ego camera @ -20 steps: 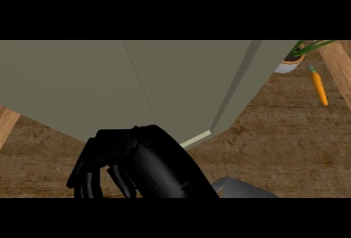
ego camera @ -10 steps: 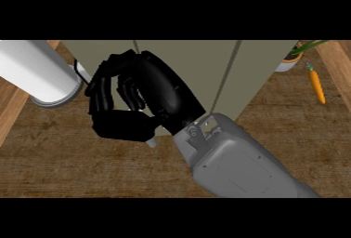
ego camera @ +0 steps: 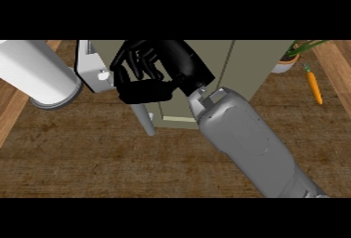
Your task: Pick up the wine, place it into the cabinet and close the cabinet
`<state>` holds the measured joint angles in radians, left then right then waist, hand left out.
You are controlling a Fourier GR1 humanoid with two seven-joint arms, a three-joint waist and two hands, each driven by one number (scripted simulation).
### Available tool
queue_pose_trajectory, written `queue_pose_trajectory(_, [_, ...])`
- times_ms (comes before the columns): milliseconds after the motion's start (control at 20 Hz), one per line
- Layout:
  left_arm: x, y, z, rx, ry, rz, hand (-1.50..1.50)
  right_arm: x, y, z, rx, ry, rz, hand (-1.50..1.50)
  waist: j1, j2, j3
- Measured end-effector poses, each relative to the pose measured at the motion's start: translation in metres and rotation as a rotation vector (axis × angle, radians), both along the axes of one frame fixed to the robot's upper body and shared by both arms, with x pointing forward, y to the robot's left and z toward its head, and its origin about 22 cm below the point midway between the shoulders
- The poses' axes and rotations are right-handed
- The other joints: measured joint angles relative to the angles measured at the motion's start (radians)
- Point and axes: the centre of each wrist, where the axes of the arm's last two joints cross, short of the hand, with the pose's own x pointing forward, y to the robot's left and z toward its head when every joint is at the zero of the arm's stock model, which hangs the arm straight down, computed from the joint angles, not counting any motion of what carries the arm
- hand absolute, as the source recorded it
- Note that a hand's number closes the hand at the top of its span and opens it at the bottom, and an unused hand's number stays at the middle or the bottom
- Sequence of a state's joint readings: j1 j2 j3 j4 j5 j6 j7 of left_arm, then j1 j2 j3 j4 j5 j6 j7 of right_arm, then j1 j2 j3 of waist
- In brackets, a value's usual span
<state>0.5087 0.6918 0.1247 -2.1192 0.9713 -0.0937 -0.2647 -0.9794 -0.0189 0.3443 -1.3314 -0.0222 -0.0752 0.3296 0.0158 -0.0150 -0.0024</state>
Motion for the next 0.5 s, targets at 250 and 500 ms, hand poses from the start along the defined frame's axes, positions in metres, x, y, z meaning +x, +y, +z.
queue_pose_trajectory(250, [0.01,-0.016,-0.007,-0.008,0.005,-0.005,-1.5,0.011,-0.004,-0.003,-0.008,-0.025,0.05,1.5,0.005,-0.006,-0.007])
queue_pose_trajectory(500, [0.018,-0.028,-0.014,-0.019,0.006,0.005,-1.5,0.019,-0.009,-0.004,-0.02,-0.053,0.086,1.5,0.01,-0.008,-0.016])
